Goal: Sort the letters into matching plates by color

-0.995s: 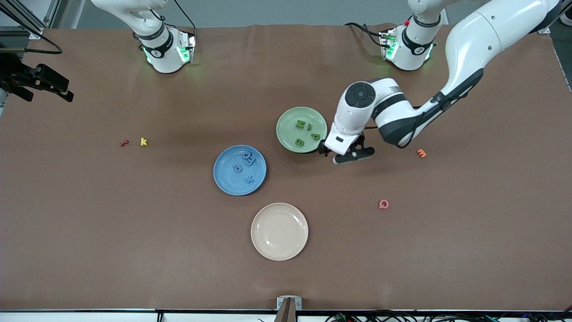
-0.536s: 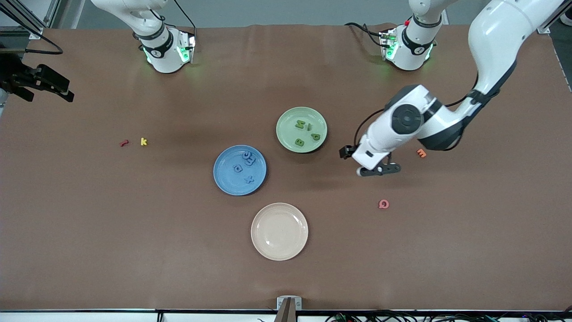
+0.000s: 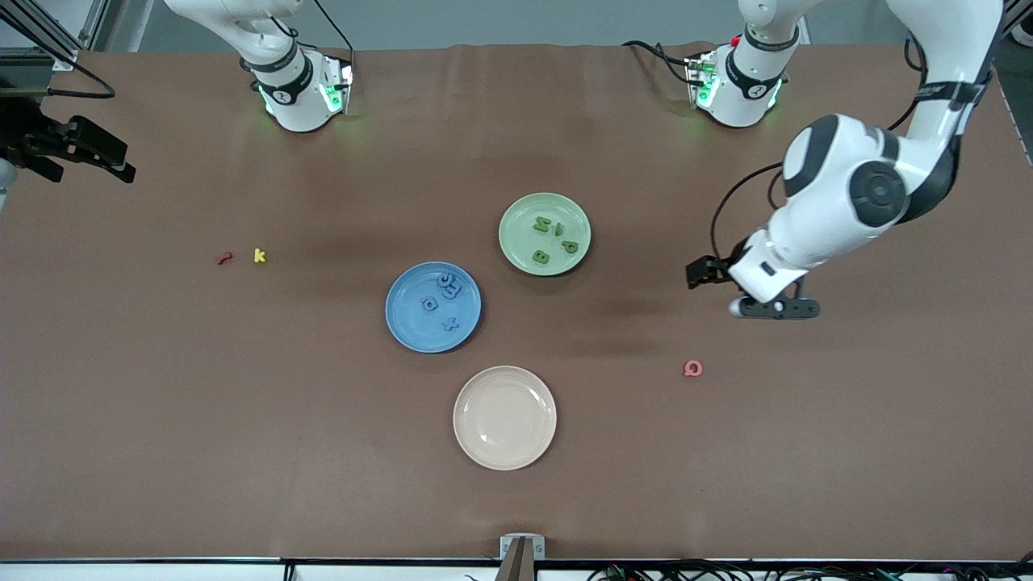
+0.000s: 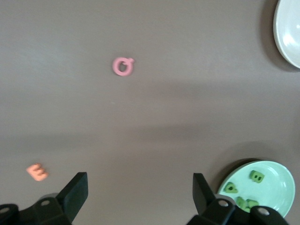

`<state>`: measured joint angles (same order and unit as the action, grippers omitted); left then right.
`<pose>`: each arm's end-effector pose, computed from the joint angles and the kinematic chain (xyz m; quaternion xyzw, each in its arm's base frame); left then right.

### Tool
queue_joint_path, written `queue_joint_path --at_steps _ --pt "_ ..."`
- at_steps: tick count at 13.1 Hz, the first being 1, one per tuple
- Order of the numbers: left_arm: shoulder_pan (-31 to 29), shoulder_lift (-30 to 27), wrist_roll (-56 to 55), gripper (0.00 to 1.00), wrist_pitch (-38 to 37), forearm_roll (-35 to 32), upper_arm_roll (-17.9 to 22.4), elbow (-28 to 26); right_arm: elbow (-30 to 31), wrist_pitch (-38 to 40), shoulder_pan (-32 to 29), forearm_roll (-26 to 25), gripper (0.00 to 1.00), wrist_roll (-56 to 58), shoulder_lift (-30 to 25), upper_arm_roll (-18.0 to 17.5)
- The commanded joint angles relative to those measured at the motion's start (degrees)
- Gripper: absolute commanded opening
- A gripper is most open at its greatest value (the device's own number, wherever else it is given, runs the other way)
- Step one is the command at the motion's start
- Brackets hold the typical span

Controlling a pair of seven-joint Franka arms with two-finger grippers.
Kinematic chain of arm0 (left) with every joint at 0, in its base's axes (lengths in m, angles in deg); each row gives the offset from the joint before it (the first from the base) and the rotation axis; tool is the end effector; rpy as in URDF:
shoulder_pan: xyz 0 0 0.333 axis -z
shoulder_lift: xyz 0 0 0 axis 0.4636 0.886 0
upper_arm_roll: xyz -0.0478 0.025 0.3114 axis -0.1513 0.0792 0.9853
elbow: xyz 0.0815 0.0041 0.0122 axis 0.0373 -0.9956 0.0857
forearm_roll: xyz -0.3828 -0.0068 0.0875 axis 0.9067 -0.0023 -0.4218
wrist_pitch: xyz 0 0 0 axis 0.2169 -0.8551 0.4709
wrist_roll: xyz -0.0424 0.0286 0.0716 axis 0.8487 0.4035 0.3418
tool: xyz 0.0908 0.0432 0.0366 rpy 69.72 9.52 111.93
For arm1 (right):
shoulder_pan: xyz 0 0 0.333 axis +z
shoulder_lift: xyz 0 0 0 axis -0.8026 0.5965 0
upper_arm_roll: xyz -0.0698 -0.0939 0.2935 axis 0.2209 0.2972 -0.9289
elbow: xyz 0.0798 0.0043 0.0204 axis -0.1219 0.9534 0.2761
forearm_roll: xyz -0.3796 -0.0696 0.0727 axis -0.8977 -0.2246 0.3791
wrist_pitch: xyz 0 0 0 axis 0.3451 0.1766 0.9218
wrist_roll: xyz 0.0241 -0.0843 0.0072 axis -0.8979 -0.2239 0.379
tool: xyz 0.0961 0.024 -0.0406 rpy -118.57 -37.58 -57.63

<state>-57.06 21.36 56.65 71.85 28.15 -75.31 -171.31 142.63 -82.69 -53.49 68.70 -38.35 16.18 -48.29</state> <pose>0.5631 -0.1463 0.3867 0.9961 -0.0042 -0.0211 0.0851 0.5104 0.0022 0.6592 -0.9996 0.0181 0.0216 0.0089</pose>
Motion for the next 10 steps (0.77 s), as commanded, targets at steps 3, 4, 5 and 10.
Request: queue_joint_path --at_steps 3,4,5,10 --pt "-5.6 -9.6 9.0 0.99 -2.2 3.1 4.0 -1.1 1.3 -0.6 0.0 -0.6 1.0 -0.1 -1.5 0.1" --pt "-6.6 -10.4 9.1 0.99 -3.9 3.0 4.1 0.7 1.3 -0.6 0.1 -0.6 1.0 -0.1 -1.5 0.0" --pt "-7.8 -10.5 9.5 0.99 -7.3 2.8 4.5 3.5 1.2 -0.7 0.2 -1.0 1.0 -0.1 -1.5 0.0" --pt "-8.8 -10.8 11.0 0.99 -25.2 2.8 6.1 20.1 1.3 -0.7 0.1 -1.3 1.0 -0.1 -1.5 -0.1"
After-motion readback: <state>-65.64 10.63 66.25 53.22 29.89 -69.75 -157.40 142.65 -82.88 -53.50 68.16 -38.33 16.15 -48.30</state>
